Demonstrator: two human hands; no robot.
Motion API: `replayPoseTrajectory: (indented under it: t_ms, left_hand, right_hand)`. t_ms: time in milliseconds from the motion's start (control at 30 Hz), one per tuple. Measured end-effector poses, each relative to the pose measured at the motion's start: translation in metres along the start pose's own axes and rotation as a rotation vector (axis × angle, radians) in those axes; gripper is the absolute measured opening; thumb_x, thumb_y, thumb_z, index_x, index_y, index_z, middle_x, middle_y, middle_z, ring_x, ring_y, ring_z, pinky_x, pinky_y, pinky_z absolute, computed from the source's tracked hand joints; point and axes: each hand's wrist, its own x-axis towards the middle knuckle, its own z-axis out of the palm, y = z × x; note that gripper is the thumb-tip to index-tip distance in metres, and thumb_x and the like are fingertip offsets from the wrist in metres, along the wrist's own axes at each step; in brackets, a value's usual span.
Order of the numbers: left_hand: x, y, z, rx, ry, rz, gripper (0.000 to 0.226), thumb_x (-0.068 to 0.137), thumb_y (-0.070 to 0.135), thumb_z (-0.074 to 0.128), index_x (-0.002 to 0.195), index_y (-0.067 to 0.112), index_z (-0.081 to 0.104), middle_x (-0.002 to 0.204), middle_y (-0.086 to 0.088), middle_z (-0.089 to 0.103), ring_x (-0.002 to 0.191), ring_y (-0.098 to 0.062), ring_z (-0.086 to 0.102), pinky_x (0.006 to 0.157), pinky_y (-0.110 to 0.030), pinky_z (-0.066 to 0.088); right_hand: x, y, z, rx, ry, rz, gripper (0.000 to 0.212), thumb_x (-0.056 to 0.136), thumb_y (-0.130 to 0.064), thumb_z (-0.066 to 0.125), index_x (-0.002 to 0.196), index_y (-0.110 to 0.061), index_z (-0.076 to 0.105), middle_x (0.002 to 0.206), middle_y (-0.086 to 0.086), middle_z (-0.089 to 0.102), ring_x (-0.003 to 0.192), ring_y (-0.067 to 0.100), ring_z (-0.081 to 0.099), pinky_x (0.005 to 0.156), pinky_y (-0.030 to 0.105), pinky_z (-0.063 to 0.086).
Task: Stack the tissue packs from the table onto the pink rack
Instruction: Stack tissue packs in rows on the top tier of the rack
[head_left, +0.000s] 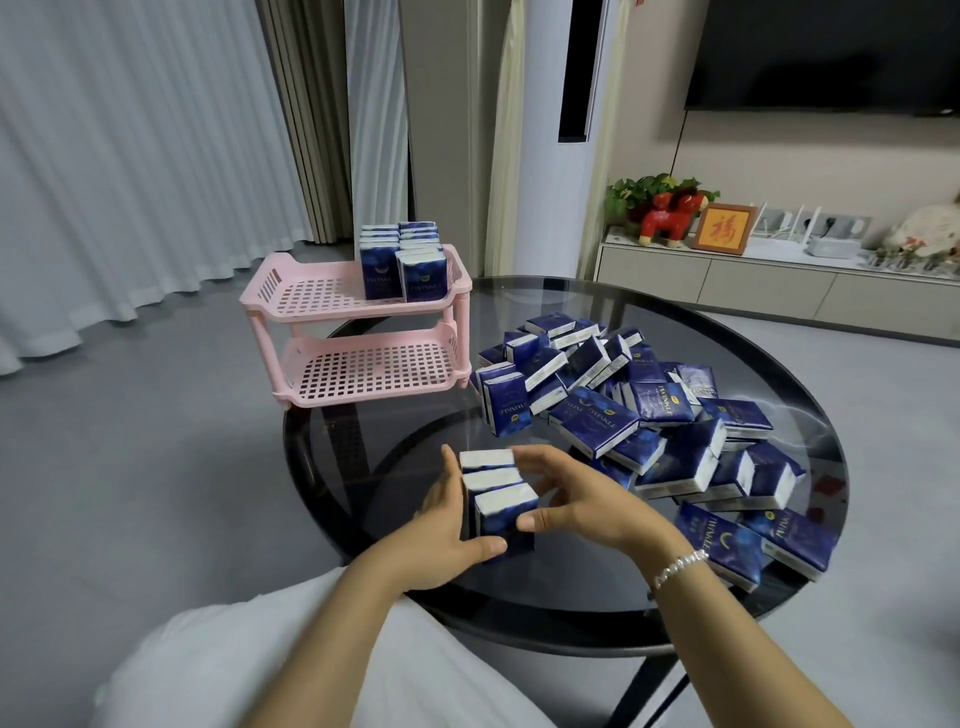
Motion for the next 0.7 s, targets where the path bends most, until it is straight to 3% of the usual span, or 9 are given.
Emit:
replayPoseTrajectory:
  t_ms: [100,200,300,500,700]
  left_hand:
    - [0.001,0.0,0.0,-0.002,0.016,0.017,0.105,0.092,0.041,0.055,0.138,0.028,-0.038,0.16,0.007,-0.005,0.148,-0.019,0.006,0.12,-0.042,0.014]
    - [0.001,0.001,-0.005,-0.073,0.119,0.081,0.091,0.092,0.035,0.057,0.15,0.028,-0.012,0.159,0.01,0.01,0.145,-0.012,0.016,0.118,-0.034,0.018]
    - [-0.001,0.004,-0.021,-0.154,0.21,0.155,0.079,0.089,0.029,0.062,0.149,0.037,0.011,0.151,0.013,0.027,0.136,-0.005,0.03,0.111,-0.024,0.025]
    - [0.0,0.017,-0.075,-0.119,0.352,0.224,0.077,0.087,0.03,0.065,0.149,0.037,0.019,0.146,0.014,0.029,0.132,-0.005,0.036,0.106,-0.021,0.028]
    - [0.006,0.023,-0.129,-0.156,0.484,0.288,0.069,0.083,0.027,0.07,0.14,0.043,0.035,0.139,0.014,0.048,0.127,-0.007,0.046,0.11,-0.038,0.037]
  right_hand:
    - [0.005,-0.002,0.001,-0.025,0.019,-0.008,0.065,0.071,-0.027,0.08,0.126,-0.036,0.046,0.125,-0.016,0.057,0.107,0.018,0.058,0.094,0.038,0.048]
    - [0.011,-0.01,-0.001,-0.039,0.032,-0.017,0.06,0.075,-0.022,0.078,0.126,-0.03,0.047,0.122,-0.014,0.059,0.105,0.018,0.059,0.093,0.035,0.049]
    - [0.021,-0.027,-0.004,-0.045,0.042,-0.046,0.06,0.075,-0.022,0.077,0.127,-0.027,0.048,0.123,-0.011,0.06,0.106,0.015,0.06,0.092,0.03,0.049]
    - [0.049,-0.079,-0.019,-0.074,0.06,-0.136,0.065,0.076,-0.024,0.076,0.132,-0.024,0.045,0.124,-0.012,0.059,0.088,0.0,0.059,0.075,0.011,0.046]
    - [0.087,-0.129,-0.03,-0.136,0.072,-0.195,0.069,0.077,-0.028,0.074,0.136,-0.032,0.038,0.116,-0.016,0.053,0.098,0.004,0.058,0.076,0.012,0.047]
